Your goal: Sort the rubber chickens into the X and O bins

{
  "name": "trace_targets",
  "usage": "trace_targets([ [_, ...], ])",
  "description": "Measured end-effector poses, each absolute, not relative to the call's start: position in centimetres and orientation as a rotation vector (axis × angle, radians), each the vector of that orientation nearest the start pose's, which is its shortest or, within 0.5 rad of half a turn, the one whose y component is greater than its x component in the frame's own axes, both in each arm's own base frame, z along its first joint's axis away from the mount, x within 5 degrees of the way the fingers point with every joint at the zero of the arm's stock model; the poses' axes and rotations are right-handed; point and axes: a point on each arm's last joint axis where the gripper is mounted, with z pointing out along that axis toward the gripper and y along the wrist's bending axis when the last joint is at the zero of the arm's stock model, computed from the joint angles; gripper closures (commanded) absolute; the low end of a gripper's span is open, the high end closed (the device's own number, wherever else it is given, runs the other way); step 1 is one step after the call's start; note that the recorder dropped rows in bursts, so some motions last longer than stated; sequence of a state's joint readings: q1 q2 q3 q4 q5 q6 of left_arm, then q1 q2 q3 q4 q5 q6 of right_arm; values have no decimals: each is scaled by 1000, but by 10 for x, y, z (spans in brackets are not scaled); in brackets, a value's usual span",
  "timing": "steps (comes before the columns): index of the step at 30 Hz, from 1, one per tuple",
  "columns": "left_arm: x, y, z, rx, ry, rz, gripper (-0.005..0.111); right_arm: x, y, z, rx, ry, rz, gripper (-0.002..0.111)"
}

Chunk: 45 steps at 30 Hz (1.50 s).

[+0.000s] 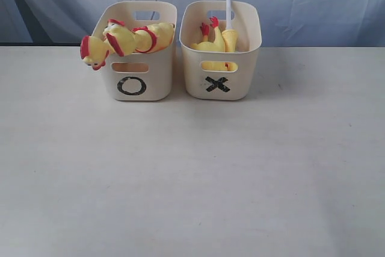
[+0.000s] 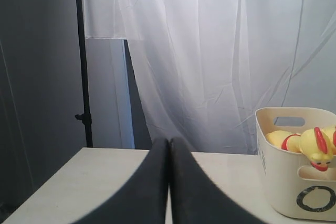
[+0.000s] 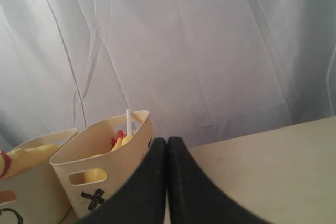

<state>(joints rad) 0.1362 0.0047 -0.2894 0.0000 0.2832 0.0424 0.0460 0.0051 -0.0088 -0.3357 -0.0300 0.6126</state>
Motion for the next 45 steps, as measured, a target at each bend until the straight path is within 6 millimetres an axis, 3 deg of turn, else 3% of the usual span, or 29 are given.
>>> trace_targets([
  [25, 55, 8, 197, -79, 1691, 134, 107, 56, 3, 217, 242, 1447, 355, 109],
  [45, 55, 8, 194, -80, 1711, 133, 107, 56, 3, 217, 243, 1447, 357, 109],
])
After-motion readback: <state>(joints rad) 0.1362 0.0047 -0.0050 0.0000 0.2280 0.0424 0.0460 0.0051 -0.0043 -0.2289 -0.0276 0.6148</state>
